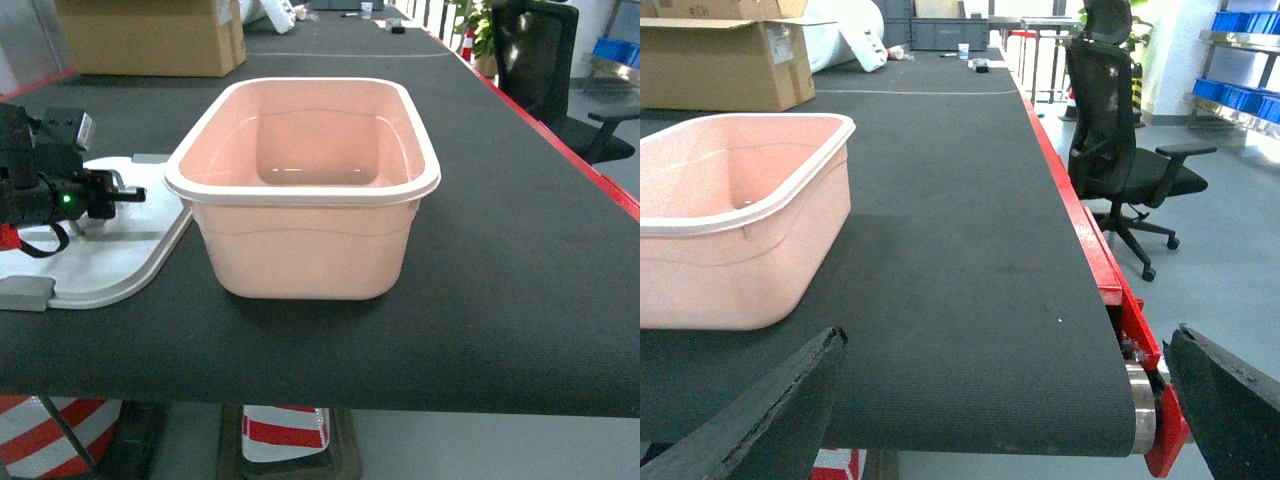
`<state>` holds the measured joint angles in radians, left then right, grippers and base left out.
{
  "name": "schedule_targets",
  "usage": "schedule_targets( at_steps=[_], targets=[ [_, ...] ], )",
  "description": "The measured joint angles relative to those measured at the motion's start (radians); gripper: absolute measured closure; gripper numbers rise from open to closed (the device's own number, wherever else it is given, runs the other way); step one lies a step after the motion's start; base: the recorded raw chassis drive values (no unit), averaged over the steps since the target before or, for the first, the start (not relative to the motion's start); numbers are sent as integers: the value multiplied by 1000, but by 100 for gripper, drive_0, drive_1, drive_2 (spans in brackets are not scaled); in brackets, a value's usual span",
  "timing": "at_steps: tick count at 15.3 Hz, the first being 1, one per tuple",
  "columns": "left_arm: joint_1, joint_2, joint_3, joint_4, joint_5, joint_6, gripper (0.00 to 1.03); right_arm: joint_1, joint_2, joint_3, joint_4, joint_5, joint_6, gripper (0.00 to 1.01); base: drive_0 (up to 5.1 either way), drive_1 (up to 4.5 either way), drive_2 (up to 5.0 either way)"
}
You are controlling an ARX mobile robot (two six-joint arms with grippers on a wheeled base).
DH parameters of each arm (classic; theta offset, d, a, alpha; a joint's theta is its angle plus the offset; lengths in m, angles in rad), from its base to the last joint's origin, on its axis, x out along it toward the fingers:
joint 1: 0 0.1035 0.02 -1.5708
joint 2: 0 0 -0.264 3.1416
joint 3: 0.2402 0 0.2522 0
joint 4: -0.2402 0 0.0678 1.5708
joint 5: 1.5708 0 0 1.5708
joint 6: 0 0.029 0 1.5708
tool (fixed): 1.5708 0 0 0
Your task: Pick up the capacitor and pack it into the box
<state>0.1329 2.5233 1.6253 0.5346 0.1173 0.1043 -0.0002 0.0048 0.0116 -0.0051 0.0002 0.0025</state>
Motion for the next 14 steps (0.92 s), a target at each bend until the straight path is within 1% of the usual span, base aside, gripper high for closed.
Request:
schedule_targets(
  at_steps=[2, 4, 7, 8, 9, 10, 11, 14],
  targets=[
    [7, -6, 25, -16, -3, -8, 93, 0, 0, 0, 0, 0, 0, 3, 0, 0, 0],
    [22, -39, 60, -32, -35, -26, 93, 0, 0, 0, 0, 0, 0, 3, 0, 0, 0],
    [33, -109, 135, -75, -174, -38, 94, 0, 0, 0, 0, 0, 0, 3, 0, 0, 0],
    [28, -152, 147, -100, -238, -40, 94, 0, 0, 0, 0, 0, 0, 3, 0, 0, 0],
    [14, -195, 149, -122, -282, -44, 94, 0, 0, 0, 0, 0, 0, 3, 0, 0, 0],
    [-11, -240, 149, -124, -320, -52, 94, 0, 0, 0, 0, 0, 0, 3, 0, 0, 0],
    [-50, -282, 149, -138, -359, -55, 94, 0, 0, 0, 0, 0, 0, 3, 0, 0, 0],
    [-228, -386, 158, -306, -428, -74, 94, 0, 0, 0, 0, 0, 0, 3, 0, 0, 0]
  ],
)
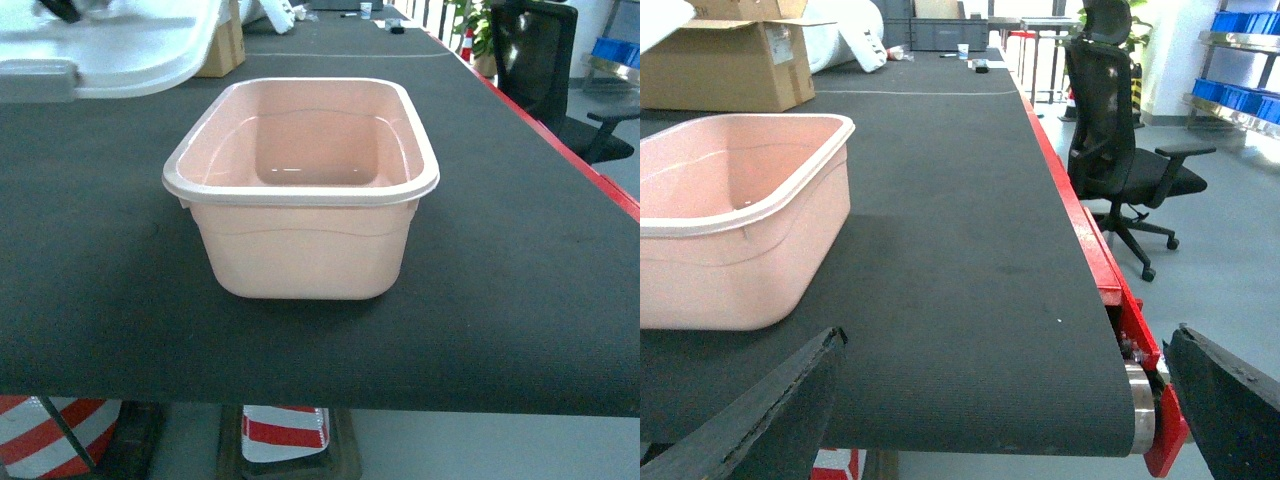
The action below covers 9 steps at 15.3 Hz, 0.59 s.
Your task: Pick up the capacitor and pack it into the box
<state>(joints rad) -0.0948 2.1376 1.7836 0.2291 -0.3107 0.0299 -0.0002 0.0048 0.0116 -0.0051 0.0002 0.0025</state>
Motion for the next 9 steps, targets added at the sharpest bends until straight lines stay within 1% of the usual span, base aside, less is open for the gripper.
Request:
schedule_targets(
  at_steps=[1, 2, 3, 4, 7, 8, 9],
  targets=[
    [-56, -7, 9, -51, -13, -8, 94, 0, 0, 0, 0, 0, 0, 3, 0, 0, 0],
    [-108, -5, 23, -98, -24, -27, 94, 0, 0, 0, 0, 0, 0, 3, 0, 0, 0],
    [-145, 7, 42, -124, -50, -37, 94, 0, 0, 0, 0, 0, 0, 3, 0, 0, 0],
    [-176, 31, 84, -164, -84, -51, 94, 0, 0, 0, 0, 0, 0, 3, 0, 0, 0],
    [-242, 90, 147, -246, -146, -90, 94, 0, 0, 0, 0, 0, 0, 3, 0, 0, 0],
    [-264, 114, 171, -277, -177, -101, 94, 0, 0, 0, 0, 0, 0, 3, 0, 0, 0],
    [-283, 130, 194, -300, -200, -105, 94, 0, 0, 0, 0, 0, 0, 3, 0, 0, 0]
  ],
)
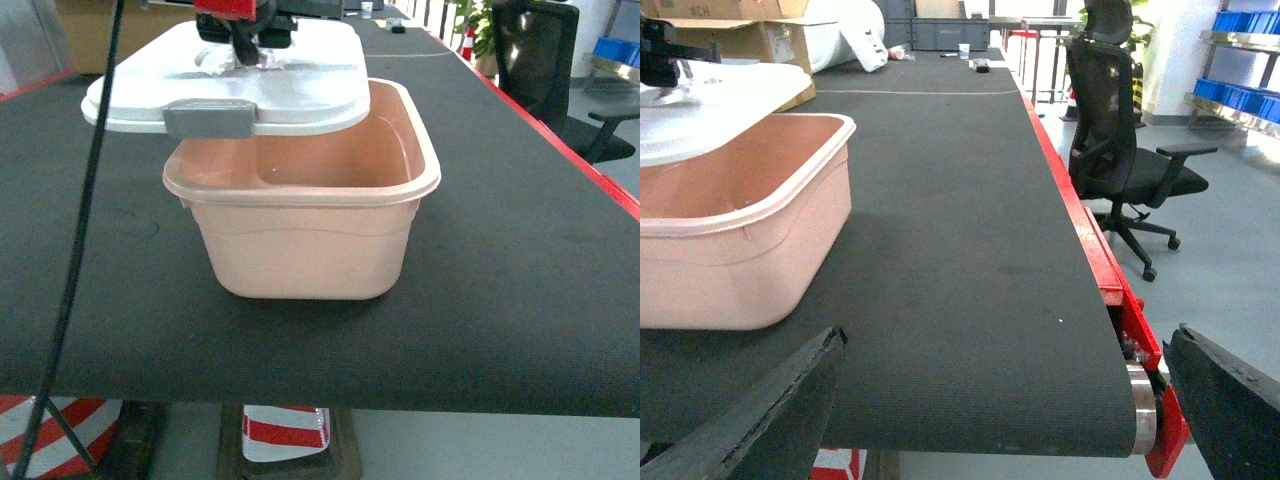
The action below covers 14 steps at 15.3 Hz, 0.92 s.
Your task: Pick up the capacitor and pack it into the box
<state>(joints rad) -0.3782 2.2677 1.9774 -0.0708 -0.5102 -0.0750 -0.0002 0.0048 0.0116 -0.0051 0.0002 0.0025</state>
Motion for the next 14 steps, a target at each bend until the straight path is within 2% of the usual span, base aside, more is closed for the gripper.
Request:
schedule_targets(
  at_steps=[4, 7, 9, 14],
  targets=[
    [-61, 26, 60, -38, -11, -19, 94, 0, 0, 0, 0, 0, 0, 3, 0, 0, 0],
    [-71, 78, 93, -58, -19, -43, 94, 0, 0, 0, 0, 0, 0, 3, 0, 0, 0],
    [-87, 120, 108, -70, -22, -101, 94, 0, 0, 0, 0, 0, 0, 3, 0, 0, 0],
    [-97, 120, 90, -77, -31, -102, 94, 0, 0, 0, 0, 0, 0, 3, 0, 0, 0]
  ],
)
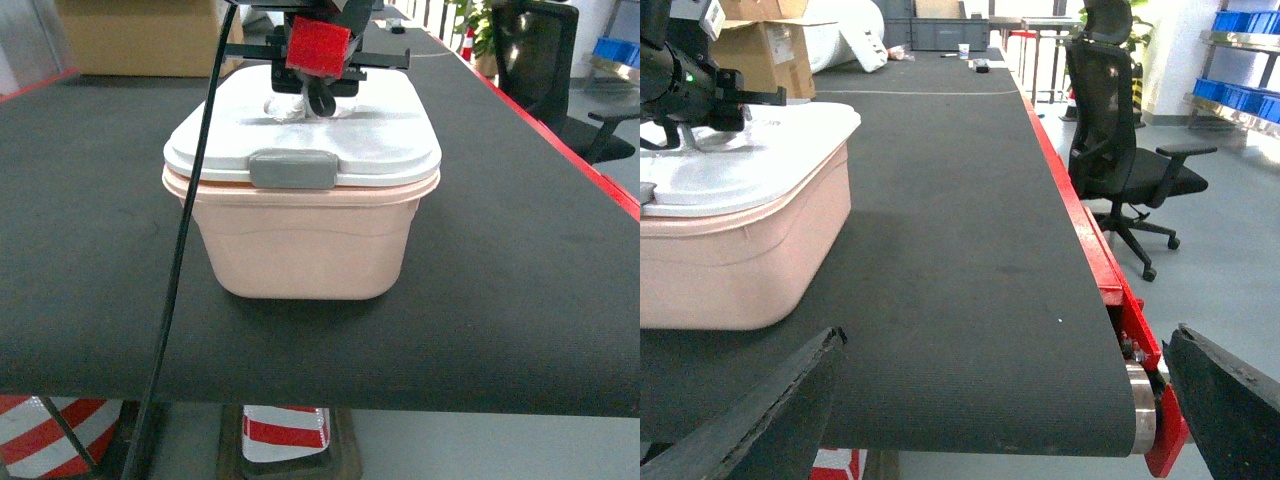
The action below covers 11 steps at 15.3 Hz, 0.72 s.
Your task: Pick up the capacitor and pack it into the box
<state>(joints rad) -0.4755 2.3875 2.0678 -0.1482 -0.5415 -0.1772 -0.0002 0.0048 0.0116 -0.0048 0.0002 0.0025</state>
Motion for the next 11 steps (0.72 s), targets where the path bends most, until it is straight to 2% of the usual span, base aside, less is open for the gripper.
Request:
schedule_targets(
  at_steps=[9, 10, 11],
  targets=[
    [-6, -8, -41, 46, 18, 0, 71, 0, 0, 0, 0, 0, 0, 3, 0, 0, 0],
    [-8, -16, -49, 48, 19, 1, 62, 0, 0, 0, 0, 0, 0, 3, 0, 0, 0],
    [-8, -29, -60, 52, 23, 1, 40, 0, 0, 0, 0, 0, 0, 3, 0, 0, 0]
  ],
)
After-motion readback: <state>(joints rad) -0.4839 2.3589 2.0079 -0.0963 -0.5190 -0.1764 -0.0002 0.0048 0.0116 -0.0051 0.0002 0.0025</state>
